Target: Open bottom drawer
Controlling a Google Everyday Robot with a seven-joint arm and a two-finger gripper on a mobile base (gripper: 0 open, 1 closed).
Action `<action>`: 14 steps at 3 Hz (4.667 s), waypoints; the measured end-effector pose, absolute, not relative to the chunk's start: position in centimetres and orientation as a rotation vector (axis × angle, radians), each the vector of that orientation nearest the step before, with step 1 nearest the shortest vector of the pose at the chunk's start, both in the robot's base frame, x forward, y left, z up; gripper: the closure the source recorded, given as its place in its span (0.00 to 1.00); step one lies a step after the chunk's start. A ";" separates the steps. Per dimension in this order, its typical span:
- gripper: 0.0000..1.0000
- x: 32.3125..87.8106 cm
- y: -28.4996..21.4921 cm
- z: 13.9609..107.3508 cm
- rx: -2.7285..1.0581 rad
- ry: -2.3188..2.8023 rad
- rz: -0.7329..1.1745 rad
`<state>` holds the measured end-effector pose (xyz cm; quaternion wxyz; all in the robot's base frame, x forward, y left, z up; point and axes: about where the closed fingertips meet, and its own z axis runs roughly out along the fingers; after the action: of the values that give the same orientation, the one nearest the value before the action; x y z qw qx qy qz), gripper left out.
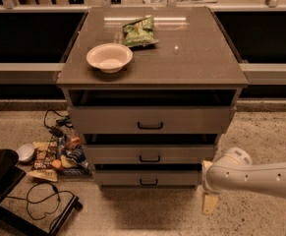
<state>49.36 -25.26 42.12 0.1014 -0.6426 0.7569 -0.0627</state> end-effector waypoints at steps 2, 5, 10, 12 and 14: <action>0.00 48.9 -24.3 40.3 -1.906 2.210 -0.147; 0.00 50.5 -21.1 25.6 -1.922 2.129 -0.003; 0.00 59.2 -18.4 17.3 -1.994 2.136 -0.197; 0.00 60.5 -17.8 17.5 -1.987 2.161 -0.233; 0.42 58.7 -17.9 15.9 -2.006 2.247 -0.155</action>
Offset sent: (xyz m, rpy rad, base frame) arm -0.0064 0.0172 -0.0271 0.0467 -0.0060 0.0321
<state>58.65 -17.90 15.92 0.0628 -0.6639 0.7435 -0.0512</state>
